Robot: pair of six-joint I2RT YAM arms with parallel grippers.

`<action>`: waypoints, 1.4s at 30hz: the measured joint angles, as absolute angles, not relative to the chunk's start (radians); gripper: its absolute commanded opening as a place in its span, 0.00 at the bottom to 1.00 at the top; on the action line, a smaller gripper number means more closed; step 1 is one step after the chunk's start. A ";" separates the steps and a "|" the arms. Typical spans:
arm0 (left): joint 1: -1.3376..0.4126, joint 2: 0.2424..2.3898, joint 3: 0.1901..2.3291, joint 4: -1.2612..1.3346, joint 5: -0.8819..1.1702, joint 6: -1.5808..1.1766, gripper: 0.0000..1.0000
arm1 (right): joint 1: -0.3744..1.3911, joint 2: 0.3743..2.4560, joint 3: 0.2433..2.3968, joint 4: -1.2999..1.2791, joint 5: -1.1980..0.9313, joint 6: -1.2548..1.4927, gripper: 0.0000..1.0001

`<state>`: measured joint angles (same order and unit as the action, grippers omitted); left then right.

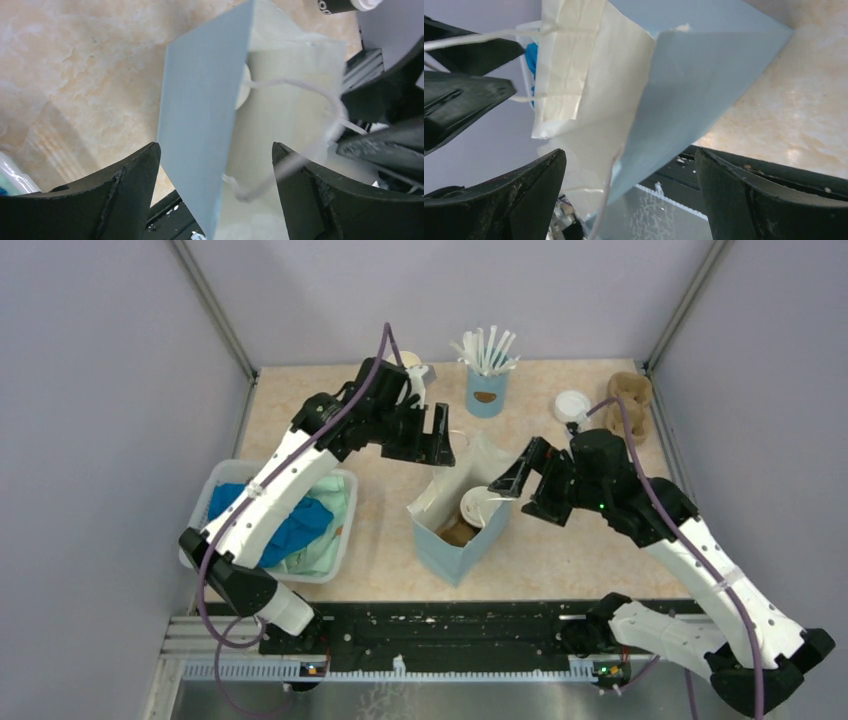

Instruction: Pack the takeout coffee

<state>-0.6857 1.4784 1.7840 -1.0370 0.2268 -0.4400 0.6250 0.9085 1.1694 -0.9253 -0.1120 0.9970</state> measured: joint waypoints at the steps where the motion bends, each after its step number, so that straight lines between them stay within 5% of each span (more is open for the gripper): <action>1: -0.672 1.507 1.783 -1.037 0.231 -0.434 0.73 | 0.624 0.926 1.156 -0.885 -0.121 1.011 0.99; 7: -0.602 1.506 1.715 -0.969 0.292 -0.463 0.35 | 0.591 0.985 1.132 -0.733 -0.161 1.060 0.98; 20: -0.633 1.223 1.319 -0.661 0.427 -0.814 0.11 | 0.502 1.425 1.394 -0.628 -0.381 0.865 0.98; 25: -0.705 1.193 1.298 -0.600 0.426 -0.912 0.30 | 0.501 1.622 1.637 -0.686 -0.472 0.748 0.99; 30: -0.775 1.184 1.298 -0.612 0.405 -0.922 0.70 | 0.501 1.766 1.925 -0.884 -0.460 0.581 0.99; 33: -0.781 1.149 1.317 -0.696 0.350 -0.876 0.83 | 0.501 1.796 2.073 -1.015 -0.397 0.499 0.99; 38: -0.772 1.108 1.518 -0.935 0.189 -0.772 0.89 | 0.496 1.792 2.309 -1.246 -0.168 0.381 0.99; 42: -0.723 1.222 1.852 -1.099 0.061 -0.670 0.89 | 0.486 1.683 2.257 -1.348 0.061 0.330 0.99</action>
<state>-0.7227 1.2217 1.8523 -1.0988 0.0612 -0.6697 0.4862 1.6833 2.2566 -1.3479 0.0612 0.3298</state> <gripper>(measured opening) 0.890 0.985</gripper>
